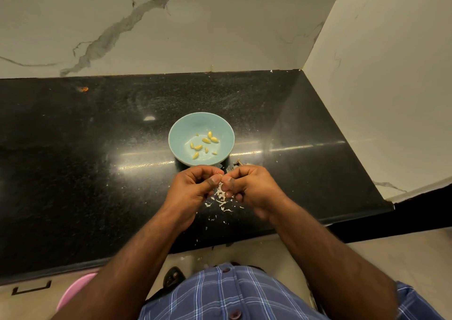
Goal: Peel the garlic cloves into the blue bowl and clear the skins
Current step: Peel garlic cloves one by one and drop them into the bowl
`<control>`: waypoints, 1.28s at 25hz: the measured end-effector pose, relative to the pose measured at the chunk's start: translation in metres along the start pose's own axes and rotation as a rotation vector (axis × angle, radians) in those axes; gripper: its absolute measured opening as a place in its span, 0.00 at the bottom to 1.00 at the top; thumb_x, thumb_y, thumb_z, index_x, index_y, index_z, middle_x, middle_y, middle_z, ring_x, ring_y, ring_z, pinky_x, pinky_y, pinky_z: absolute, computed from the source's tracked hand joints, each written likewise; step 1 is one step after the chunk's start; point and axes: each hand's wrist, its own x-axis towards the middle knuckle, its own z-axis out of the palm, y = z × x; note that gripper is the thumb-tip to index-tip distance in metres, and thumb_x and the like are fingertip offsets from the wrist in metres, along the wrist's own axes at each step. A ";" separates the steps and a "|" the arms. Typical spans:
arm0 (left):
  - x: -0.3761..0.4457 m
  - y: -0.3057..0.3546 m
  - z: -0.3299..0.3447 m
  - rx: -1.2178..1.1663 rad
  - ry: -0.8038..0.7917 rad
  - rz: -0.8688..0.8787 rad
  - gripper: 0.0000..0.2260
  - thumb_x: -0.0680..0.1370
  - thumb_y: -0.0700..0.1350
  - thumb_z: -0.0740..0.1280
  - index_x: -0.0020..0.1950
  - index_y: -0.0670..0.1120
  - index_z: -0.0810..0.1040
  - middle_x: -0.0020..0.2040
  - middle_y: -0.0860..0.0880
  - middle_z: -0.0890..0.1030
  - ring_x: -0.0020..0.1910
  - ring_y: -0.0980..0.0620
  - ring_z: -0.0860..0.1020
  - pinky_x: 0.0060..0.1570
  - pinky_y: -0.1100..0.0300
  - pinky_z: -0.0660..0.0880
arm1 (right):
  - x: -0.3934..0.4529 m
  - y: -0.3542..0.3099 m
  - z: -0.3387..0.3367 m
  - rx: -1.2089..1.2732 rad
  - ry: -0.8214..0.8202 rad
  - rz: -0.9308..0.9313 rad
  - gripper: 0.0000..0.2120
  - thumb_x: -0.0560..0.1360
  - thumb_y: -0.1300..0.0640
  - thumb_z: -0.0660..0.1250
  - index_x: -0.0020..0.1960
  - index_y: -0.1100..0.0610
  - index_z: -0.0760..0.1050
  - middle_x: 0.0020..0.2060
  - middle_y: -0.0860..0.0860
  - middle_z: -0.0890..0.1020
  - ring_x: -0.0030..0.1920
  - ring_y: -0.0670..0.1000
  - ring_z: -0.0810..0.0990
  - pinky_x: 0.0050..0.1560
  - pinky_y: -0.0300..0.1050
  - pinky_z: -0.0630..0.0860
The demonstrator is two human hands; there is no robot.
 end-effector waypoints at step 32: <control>0.011 -0.002 -0.037 0.826 0.176 -0.067 0.05 0.80 0.46 0.70 0.49 0.56 0.84 0.45 0.58 0.84 0.47 0.59 0.81 0.48 0.58 0.77 | 0.019 0.014 -0.011 0.024 0.092 -0.034 0.08 0.79 0.67 0.67 0.51 0.57 0.83 0.41 0.53 0.85 0.42 0.49 0.82 0.42 0.38 0.79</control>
